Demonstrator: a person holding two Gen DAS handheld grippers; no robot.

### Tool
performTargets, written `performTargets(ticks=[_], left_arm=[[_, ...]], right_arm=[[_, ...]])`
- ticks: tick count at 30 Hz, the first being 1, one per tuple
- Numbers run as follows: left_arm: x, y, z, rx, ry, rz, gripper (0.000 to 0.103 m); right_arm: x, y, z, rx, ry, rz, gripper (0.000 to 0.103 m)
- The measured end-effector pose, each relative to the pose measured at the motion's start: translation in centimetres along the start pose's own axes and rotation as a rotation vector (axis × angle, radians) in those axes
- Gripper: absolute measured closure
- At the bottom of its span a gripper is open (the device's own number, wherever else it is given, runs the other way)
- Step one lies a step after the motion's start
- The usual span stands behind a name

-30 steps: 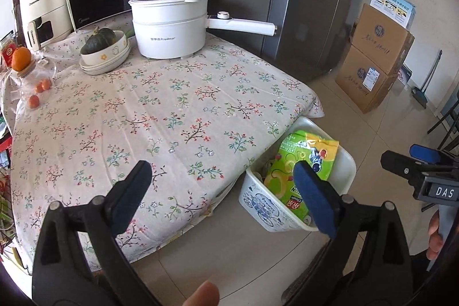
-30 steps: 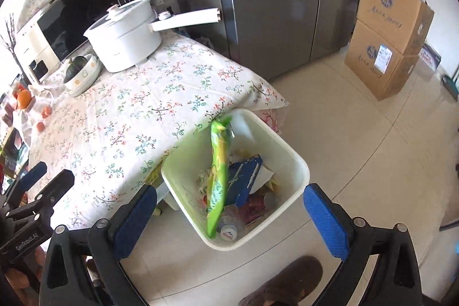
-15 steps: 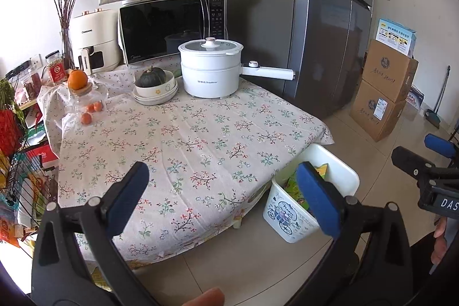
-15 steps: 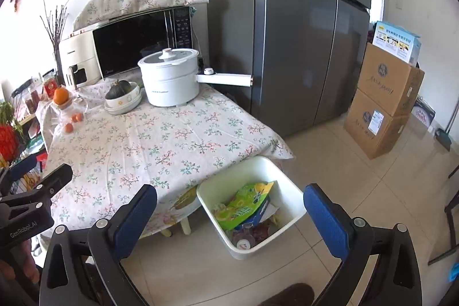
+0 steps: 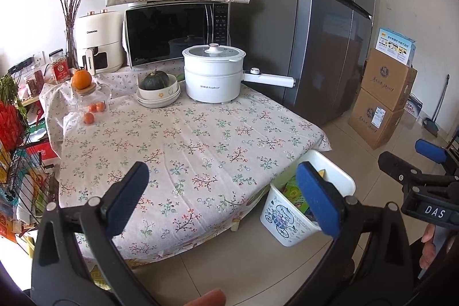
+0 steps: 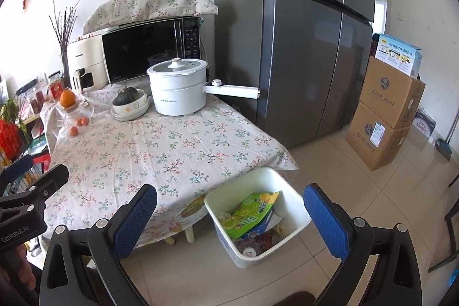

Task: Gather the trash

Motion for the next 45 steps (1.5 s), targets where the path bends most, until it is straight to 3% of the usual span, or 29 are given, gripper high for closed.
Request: performTargets(ticks=[45], left_arm=[[1.03,0.00,0.30,0.001,0.012,-0.012,0.001]], right_arm=[[0.07,0.09,0.16,0.014,0.008,-0.003,0.000]])
Point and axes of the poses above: each gripper's, at about its wrist camera, not at the fingertips, and z roughly against the way its jaws point, x to its right, y to its top, the point moved 4 cm from there along -z, roughly the way its jaws point, and after that the axes turned 7 degrees about -x, right-handed, at the moved point
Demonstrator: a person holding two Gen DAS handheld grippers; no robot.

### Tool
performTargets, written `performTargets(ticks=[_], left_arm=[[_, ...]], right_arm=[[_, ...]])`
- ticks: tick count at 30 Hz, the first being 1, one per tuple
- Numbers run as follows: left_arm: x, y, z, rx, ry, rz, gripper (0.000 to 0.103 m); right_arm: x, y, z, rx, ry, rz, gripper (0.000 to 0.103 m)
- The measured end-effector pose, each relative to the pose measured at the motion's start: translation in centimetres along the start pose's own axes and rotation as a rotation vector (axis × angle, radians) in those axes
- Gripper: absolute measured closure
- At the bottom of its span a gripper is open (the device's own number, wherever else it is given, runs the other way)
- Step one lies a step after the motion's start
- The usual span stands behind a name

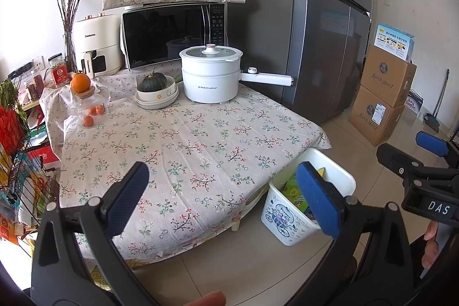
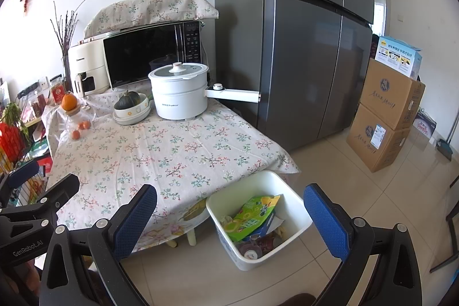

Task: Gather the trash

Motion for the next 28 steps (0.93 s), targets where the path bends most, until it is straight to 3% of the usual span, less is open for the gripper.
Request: performTargets(ticks=[23,28], left_arm=[[0.05,-0.01,-0.04,-0.003,-0.002,-0.003,0.001],[-0.69,0.15,-0.65,-0.034,0.002,-0.016,0.001]], right_arm=[[-0.21,0.35,0.16,0.006,0.002,0.002,0.000],[-0.33,0.73,-0.23,-0.001,0.005,-0.004,0.000]])
Point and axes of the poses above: each gripper's, at about its wrist camera, not at the fingertips, and z roughly against the way its jaws point, x to its right, y to its top, the point moved 4 cm from there along -z, roughly the way its jaws point, and after that the axes turned 7 degrees about -x, right-handed, at the moved point
